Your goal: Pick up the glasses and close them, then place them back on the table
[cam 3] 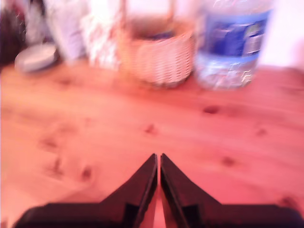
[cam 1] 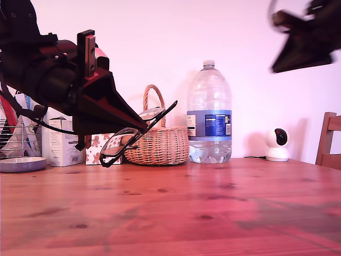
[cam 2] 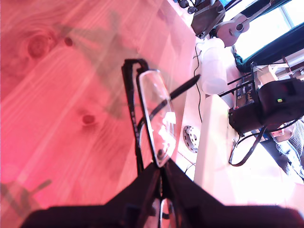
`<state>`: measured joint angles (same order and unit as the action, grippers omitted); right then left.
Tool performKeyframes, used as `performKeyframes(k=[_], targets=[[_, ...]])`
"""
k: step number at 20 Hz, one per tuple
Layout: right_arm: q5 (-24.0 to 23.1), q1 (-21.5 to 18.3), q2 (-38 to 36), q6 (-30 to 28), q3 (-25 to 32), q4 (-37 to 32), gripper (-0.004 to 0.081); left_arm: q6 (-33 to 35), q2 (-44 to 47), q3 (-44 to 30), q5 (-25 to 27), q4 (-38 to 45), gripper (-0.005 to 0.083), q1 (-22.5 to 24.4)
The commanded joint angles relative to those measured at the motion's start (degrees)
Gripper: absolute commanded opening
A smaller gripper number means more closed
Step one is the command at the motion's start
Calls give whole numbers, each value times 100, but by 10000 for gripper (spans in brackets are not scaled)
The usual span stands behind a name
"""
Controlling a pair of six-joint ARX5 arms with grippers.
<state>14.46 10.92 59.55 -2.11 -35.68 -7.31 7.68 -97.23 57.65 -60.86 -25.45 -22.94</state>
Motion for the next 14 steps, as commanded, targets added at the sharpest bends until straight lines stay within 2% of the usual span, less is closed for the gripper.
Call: performKeyframes(k=[1,3,8,14], targets=[[-9,-111,-293,98,457,-208,-11,24,-118,46,-31,37,-20,-11],[-90,-129,-656,387,787,-269,-11,20,-219,46,-57,46,-20,-37],[-201,-133,-1554,483,1458,-22,-11,-24,-660,50,-98,120,-20,-96],[-197,-103,-2146,531,1569,203,-11,-236,-1292,101,-225,299,-20,-125]])
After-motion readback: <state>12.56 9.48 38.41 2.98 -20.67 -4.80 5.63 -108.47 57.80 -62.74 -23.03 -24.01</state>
